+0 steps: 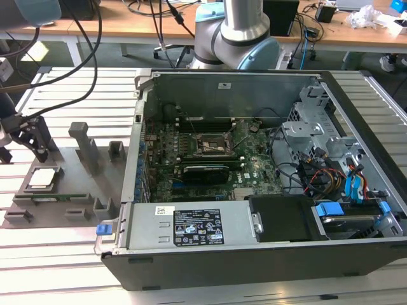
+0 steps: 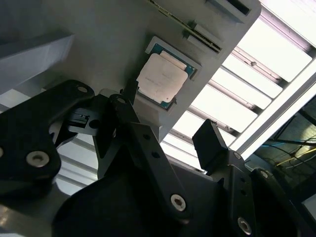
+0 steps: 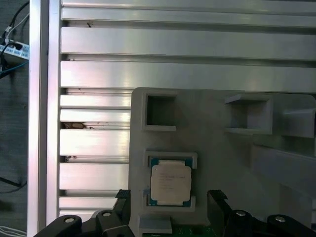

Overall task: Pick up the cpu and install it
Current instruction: 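Pick up the cpu and move it towards the insertion slot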

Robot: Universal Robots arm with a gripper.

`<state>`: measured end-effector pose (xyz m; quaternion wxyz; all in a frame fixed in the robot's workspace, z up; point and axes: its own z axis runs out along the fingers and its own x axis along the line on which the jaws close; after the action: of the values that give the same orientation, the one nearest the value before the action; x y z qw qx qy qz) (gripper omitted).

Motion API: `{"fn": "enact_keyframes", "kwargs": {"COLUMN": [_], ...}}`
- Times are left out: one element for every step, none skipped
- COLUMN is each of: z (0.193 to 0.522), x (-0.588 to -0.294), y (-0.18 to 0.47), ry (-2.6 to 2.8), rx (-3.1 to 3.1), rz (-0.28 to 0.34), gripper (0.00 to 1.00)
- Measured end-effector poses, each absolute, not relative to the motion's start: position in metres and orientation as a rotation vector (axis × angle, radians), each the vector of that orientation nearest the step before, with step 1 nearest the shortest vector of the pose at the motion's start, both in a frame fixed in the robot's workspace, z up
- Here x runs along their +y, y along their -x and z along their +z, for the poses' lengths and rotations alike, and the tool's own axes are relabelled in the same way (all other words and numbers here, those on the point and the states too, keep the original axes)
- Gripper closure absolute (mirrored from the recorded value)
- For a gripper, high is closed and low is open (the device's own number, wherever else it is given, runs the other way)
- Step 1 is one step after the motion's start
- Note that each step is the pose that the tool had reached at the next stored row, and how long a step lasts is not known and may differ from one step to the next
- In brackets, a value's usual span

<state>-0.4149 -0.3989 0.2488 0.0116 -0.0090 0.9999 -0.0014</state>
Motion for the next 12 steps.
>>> {"fn": "enact_keyframes", "kwargs": {"z": [0.2483,0.2477,0.2475,0.2471,0.2468,0.2464,0.2460,0.2457,0.2455,0.2452,0.2448,0.2445], "x": [-0.3989,-0.3989,-0.3989,-0.3989,-0.3989,-0.3989,-0.3989,-0.3989,-0.3989,-0.3989,-0.3989,-0.3989], "y": [0.4149,0.4149,0.4149,0.4149,0.4149,0.4149,0.4149,0.4149,0.4149,0.4150,0.4149,0.4149], "ry": [0.028,0.028,0.028,0.028,0.028,0.028,0.028,0.028,0.028,0.028,0.028,0.028], "rx": [3.118,3.118,3.118,3.118,3.118,3.118,3.118,3.118,3.118,3.118,3.118,3.118], "rz": [-0.005,-0.004,-0.004,-0.005,-0.005,-0.005,-0.004,-0.005,-0.005,-0.005,-0.005,-0.004], "gripper": [0.28,0.28,0.28,0.28,0.28,0.28,0.28,0.28,0.28,0.28,0.28,0.28]}}
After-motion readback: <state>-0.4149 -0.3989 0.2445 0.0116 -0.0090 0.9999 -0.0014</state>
